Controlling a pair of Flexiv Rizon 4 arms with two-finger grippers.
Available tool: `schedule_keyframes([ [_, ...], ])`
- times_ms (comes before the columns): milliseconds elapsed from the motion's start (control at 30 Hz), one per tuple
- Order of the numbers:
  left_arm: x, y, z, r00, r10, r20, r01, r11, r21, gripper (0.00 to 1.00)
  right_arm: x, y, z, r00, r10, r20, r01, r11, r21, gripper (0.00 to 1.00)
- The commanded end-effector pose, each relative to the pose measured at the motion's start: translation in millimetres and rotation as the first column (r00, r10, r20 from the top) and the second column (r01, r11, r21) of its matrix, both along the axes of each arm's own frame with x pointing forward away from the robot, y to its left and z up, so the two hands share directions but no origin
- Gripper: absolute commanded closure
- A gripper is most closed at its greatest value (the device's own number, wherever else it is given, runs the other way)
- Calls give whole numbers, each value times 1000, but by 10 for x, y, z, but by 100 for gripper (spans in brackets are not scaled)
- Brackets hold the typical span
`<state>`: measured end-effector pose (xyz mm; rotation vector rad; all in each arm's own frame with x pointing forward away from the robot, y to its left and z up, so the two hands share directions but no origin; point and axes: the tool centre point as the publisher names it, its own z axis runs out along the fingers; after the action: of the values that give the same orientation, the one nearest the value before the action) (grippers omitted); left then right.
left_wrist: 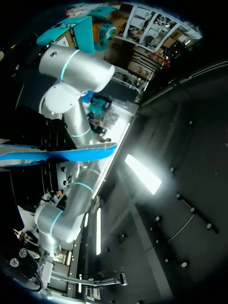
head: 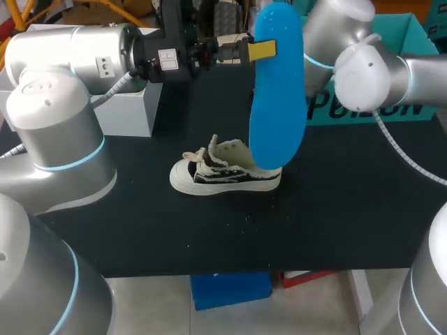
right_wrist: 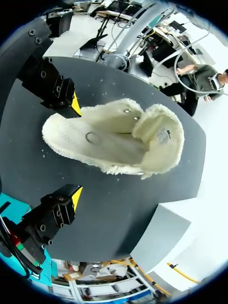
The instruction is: Take the shoe out of the shoebox, open the shoe tongue, remove and reinsert the insole, then place the shoe into the shoebox
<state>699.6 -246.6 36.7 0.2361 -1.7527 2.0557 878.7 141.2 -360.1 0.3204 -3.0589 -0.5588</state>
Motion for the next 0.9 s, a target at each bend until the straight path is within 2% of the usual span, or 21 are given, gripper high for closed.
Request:
schedule_keyframes([
  [33, -11, -2, -5, 1000, 2, 0, -2, 1000, 1, 100, 27, 178, -57, 1000, 10, 26, -6, 984, -180, 10],
  [167, -11, -2, -5, 1000, 2, 0, -2, 1000, 1, 100, 20, 287, -122, 1000, 21, 22, -17, 980, -199, 17],
  [233, -11, -2, -5, 1000, 2, 0, -2, 1000, 1, 100, 11, 313, -180, 1000, 25, 19, -20, 978, -208, 13],
  [400, -11, -2, -5, 1000, 2, 0, -2, 1000, 1, 100, -17, 377, -299, 1000, 13, 6, -11, 978, -207, 11],
  [700, -11, -2, -5, 1000, 2, 0, -2, 1000, 1, 100, 9, 475, -382, 1000, 8, -7, -9, 978, -210, 15],
  [767, -11, -2, -5, 1000, 2, 0, -2, 1000, 1, 100, 16, 510, -384, 1000, 8, -7, -9, 977, -211, 10],
  [900, -11, -2, -5, 1000, 2, 0, -2, 1000, 1, 100, 42, 531, -411, 1000, 4, -7, -6, 978, -211, 13],
])
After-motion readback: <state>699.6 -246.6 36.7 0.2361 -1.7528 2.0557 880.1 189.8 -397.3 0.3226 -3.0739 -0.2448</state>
